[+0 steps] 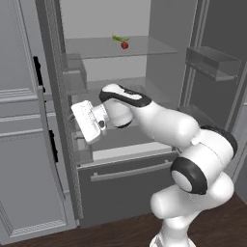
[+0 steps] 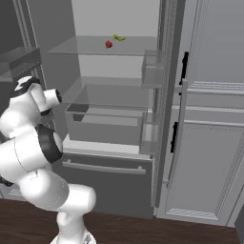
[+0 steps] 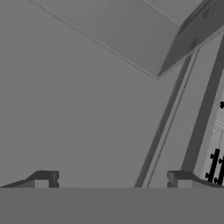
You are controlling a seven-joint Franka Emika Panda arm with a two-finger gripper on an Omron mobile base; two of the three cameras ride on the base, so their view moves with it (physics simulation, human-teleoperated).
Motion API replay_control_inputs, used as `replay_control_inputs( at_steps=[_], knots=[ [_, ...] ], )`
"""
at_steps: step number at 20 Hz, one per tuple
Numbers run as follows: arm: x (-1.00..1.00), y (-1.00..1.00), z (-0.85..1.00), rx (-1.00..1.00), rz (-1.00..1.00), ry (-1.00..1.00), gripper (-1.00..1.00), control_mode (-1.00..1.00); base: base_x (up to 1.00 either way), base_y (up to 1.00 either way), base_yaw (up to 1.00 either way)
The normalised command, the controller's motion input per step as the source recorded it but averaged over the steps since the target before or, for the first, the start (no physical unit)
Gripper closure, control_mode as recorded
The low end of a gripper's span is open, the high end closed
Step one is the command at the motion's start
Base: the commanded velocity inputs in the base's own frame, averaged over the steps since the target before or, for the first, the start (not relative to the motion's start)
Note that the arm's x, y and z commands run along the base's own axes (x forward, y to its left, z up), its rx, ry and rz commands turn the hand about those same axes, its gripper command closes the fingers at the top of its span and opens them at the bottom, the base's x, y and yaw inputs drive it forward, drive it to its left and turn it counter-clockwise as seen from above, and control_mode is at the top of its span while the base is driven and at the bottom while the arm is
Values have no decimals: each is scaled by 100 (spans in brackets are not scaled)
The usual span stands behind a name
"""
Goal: Take the strawberry from the fridge and place it on top of the pancake, located on the dining counter.
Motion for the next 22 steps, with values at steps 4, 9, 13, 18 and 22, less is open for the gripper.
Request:
replay_control_inputs(
  at_steps=[4,9,13,18,22],
  knots=[
    [0,-60,0,-1,-10,0,-100,-100,0,0,0],
    [7,-100,-5,-2,-22,7,-100,-100,0,0,0],
    [0,-97,-11,-44,-1,-1,-100,-100,0,0,0],
    [0,-100,-24,-55,9,-11,-100,-100,0,0,0],
    [2,-100,-29,-55,23,-23,-100,-100,0,0,0]
  ],
)
